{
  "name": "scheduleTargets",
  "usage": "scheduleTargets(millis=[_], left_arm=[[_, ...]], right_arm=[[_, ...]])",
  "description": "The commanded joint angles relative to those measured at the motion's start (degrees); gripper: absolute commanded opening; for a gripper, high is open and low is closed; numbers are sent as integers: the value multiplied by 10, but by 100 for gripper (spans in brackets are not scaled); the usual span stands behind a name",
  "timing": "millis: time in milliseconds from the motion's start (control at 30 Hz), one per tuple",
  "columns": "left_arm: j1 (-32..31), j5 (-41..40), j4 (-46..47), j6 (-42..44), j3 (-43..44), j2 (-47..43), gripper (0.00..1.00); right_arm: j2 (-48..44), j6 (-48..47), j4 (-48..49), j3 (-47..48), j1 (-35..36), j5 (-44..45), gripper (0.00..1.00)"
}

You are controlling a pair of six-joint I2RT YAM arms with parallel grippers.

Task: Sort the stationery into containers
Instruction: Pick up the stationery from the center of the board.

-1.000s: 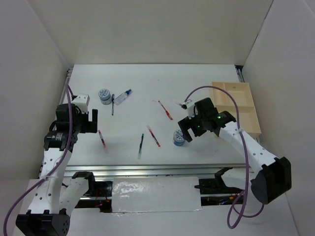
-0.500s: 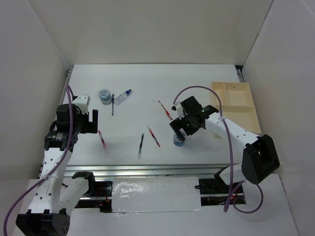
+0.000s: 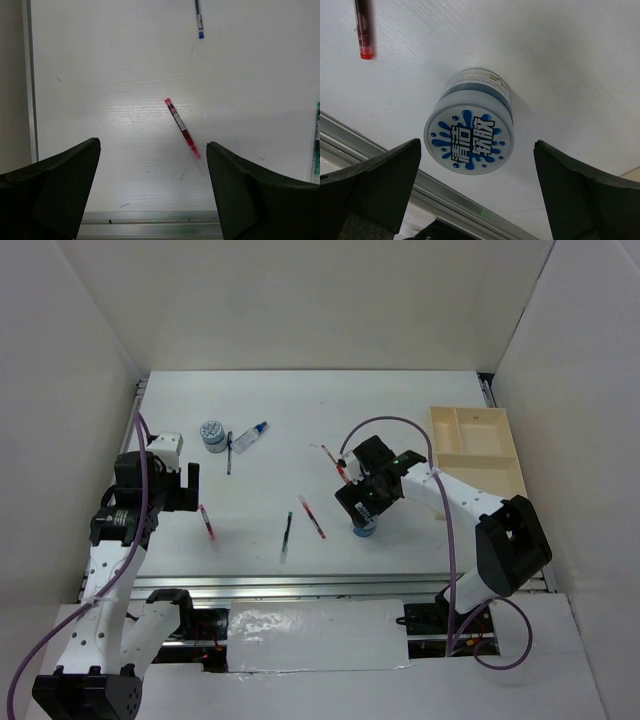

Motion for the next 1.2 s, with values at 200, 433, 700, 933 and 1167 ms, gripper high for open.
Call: scheduleTargets(millis=[200,433,700,933,1167], left_arm=[[3,5,22,9,-5,-5,99],[3,5,22,9,-6,-6,99],[3,5,23,9,-7,-7,99],[3,5,22,11,-7,-7,99],[4,5,24,10,-8,-10,99]], right_arm=[[14,3,25,21,9,3,96],[26,0,24,27,10,0,88],[36,-1,31,27,11,3,87],[40,1,37,31,9,7,76],[25,2,30,44,3,10,51]])
